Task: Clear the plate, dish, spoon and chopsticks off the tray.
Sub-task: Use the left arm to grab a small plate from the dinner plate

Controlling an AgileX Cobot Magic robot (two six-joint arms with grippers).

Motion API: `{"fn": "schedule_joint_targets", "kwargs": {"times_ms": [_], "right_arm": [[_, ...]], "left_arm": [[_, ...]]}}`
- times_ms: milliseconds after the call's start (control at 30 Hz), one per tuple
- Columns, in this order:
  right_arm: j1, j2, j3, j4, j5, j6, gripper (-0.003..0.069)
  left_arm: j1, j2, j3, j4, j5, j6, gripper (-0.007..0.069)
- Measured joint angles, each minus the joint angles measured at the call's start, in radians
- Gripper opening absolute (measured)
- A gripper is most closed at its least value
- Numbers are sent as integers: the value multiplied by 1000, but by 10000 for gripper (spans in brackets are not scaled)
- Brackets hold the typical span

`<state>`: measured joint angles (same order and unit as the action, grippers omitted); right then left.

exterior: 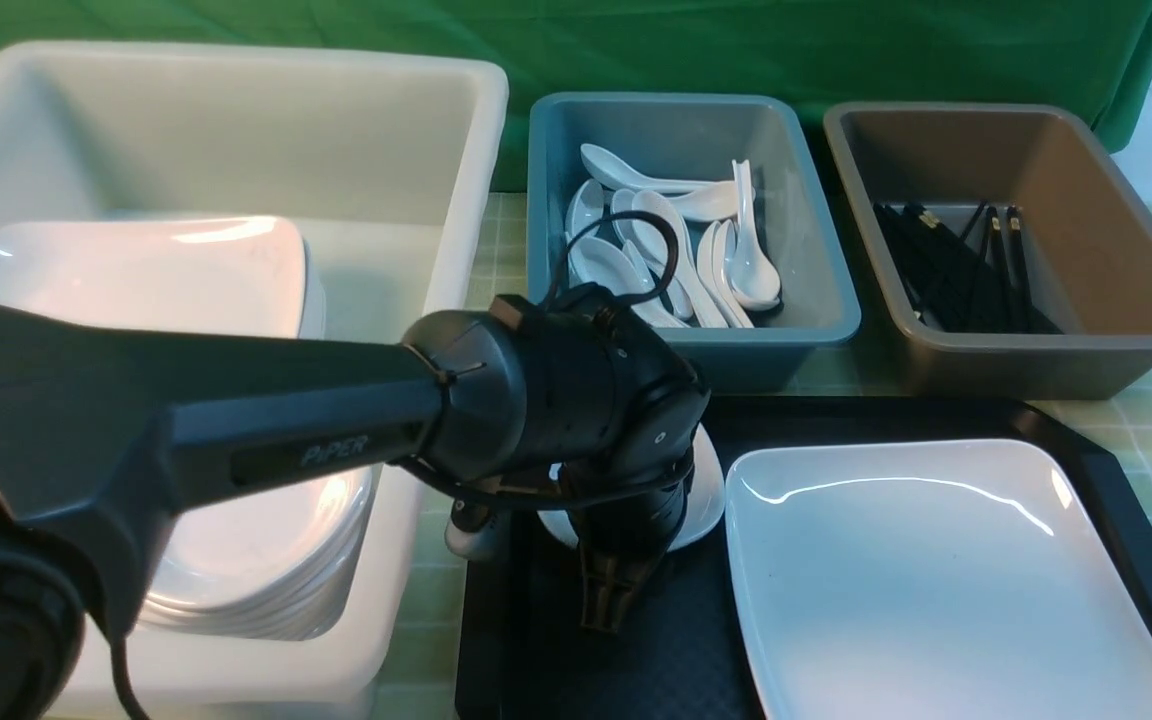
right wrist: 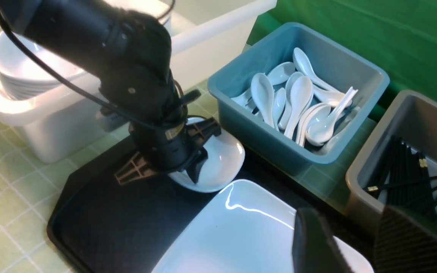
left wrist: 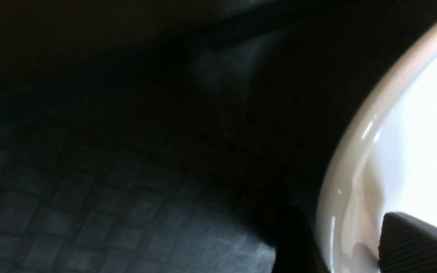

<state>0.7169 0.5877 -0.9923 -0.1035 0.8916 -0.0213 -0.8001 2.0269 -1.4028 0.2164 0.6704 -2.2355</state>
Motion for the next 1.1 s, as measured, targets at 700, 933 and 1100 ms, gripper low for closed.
{"fn": "schedule_joint_targets", "kwargs": {"times_ms": [700,933,1100], "right_arm": [[0,0,0,8,5,1,238],[0,0,0,9,5,1,239],[0,0,0,9,5,1,239]], "left_arm": [[5,-8,-13,31,-34,124,41],[4,-61,-16,10,76,211,28],[-8,-128,-12,45,149,265,10]]}}
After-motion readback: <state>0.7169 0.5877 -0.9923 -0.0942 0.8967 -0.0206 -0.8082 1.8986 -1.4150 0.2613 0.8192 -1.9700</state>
